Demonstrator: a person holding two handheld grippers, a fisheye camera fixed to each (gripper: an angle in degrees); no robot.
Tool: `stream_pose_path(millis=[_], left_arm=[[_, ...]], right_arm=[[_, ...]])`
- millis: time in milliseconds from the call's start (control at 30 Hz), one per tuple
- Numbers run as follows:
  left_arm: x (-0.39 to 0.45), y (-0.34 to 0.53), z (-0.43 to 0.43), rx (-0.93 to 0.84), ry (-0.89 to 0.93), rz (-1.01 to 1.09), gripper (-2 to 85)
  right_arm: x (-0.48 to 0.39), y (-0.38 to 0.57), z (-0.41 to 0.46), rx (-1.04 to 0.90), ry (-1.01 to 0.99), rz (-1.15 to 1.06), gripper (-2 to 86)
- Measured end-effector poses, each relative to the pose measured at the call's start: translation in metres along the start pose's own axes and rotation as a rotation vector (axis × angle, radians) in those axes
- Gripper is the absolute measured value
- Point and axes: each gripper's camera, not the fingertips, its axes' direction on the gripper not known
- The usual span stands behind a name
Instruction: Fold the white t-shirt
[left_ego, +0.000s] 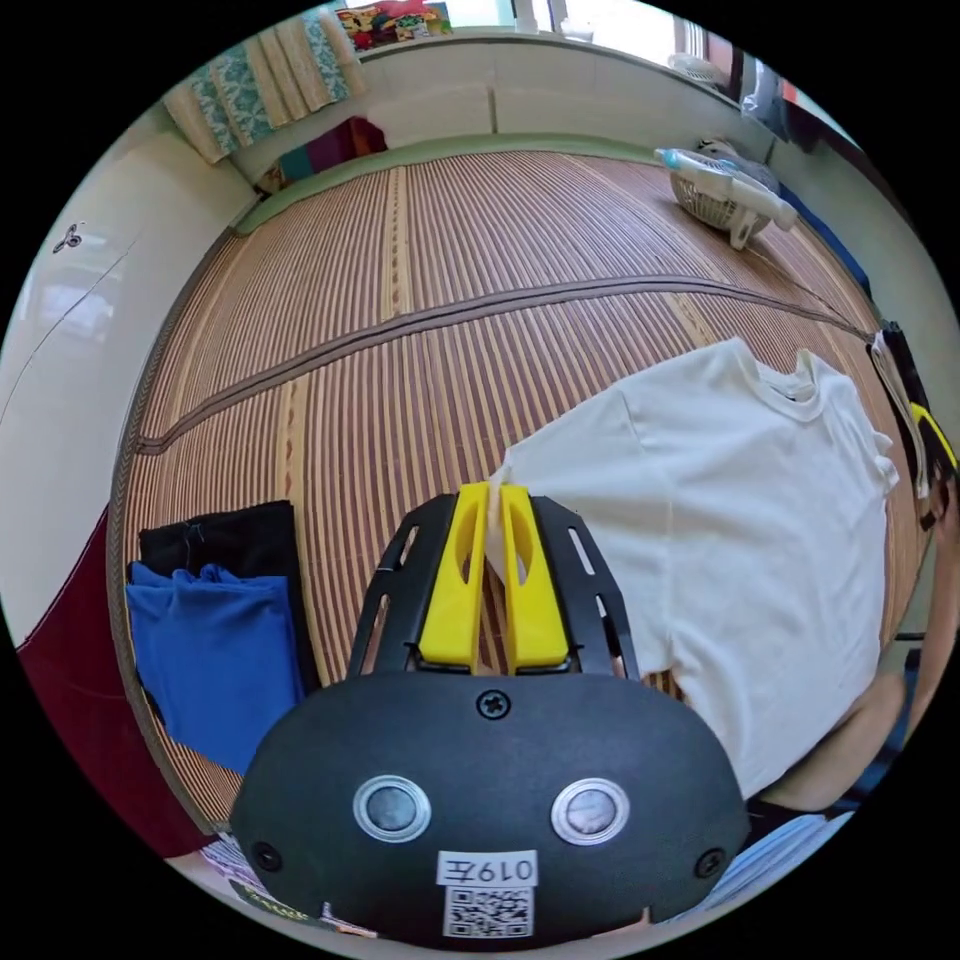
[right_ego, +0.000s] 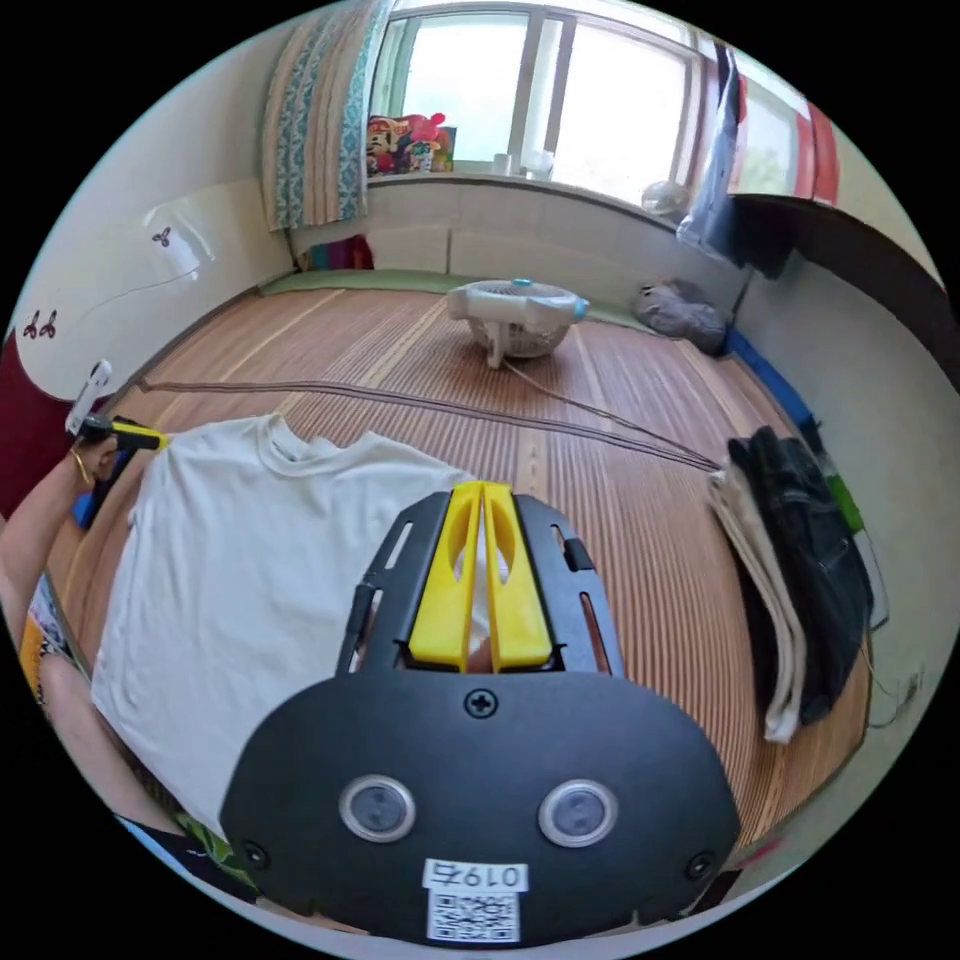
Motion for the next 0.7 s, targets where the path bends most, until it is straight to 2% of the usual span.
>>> stream_pose_path(millis=[133, 200, 267, 400, 500, 700], left_arm=[[-0.021, -0.003, -0.012, 0.129, 0.113, -0.111, 7.1], [-0.014, -0.015, -0.027, 0.264, 0.282, -0.045, 8.2], [0.015, -0.036, -0.035, 0.313, 0.32, 0.079, 8.3], [0.108, -0.086, -0.013, 0.19, 0.207, 0.389, 8.1], [0.144, -0.104, 0.015, 0.114, 0.162, 0.465, 8.0], [0.187, -0.105, 0.059, 0.039, 0.147, 0.509, 6.7]], right_arm=[[0.007, -0.041, 0.047, -0.068, -0.112, -0.028, 4.8], [0.011, -0.063, 0.08, -0.13, -0.174, -0.067, 8.2], [0.013, -0.077, 0.103, -0.16, -0.208, -0.094, 8.5], [0.003, -0.098, 0.146, -0.243, -0.139, -0.223, 7.8], [-0.004, -0.102, 0.164, -0.285, -0.129, -0.309, 7.1], [-0.009, -0.099, 0.191, -0.29, -0.15, -0.316, 6.5]])
